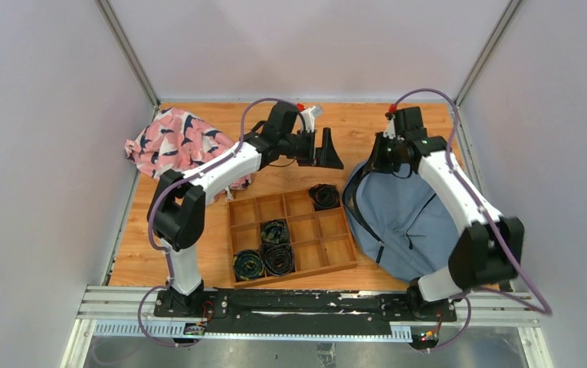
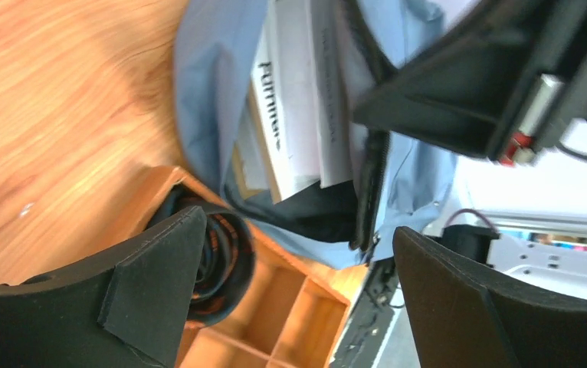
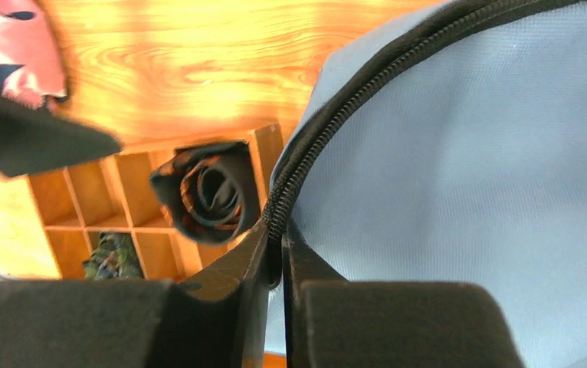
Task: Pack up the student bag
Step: Place the book in the student bag, then adjust the student bag at the center of the board.
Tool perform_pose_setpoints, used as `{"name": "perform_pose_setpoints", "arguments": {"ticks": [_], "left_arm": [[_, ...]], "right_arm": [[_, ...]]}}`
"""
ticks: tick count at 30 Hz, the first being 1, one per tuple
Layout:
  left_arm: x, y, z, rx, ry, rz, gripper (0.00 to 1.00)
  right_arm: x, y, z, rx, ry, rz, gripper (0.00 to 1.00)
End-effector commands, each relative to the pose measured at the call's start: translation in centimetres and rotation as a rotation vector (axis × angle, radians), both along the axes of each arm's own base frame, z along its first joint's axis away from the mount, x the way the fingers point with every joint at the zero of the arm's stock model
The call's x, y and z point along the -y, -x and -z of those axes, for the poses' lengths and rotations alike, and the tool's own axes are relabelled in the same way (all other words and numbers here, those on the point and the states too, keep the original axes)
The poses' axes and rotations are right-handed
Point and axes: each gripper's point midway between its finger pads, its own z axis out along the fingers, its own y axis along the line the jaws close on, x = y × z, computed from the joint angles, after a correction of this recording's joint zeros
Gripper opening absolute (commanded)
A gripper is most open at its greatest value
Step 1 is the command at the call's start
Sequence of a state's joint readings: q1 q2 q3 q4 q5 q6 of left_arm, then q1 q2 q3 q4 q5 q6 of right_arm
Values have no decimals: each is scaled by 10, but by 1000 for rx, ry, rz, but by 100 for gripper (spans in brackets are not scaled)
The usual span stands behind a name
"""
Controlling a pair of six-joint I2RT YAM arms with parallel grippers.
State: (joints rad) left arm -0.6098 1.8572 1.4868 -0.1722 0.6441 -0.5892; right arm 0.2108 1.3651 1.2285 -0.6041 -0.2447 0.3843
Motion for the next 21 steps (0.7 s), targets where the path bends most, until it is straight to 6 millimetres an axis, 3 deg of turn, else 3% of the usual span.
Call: {"name": "perform_pose_setpoints", "arguments": {"ticks": [1,3,5,6,8,9,12,14,21], "left_arm": [[-16,-5,-13,116,-99,-17,99],[-15,-7,-12,127,-108,-9,100],[-13,-8,-14,134,-97,-3,100],[-11,-9,-16,140,-83,1,100],[-3,-13,-20,152,-46,12,100],[2,-15,-20,152,-30,19,100],[19,-21,-16,146,-6,72,100],[34,-21,-11,174,-25,106,100],[73,-33,19,216,-112,144,100]], "right_arm": [[-12,-29,25,-127,-25,-1,17],[-7,-24,30,-200,15,6,23],[1,-16,15,-173,42,18,35],[5,-12,1,-133,50,27,44],[14,-2,-24,-46,67,45,72],[19,4,-36,-4,73,54,76],[41,28,-58,82,118,127,77],[62,52,-59,77,174,196,77],[138,148,-20,-151,392,558,77]]}}
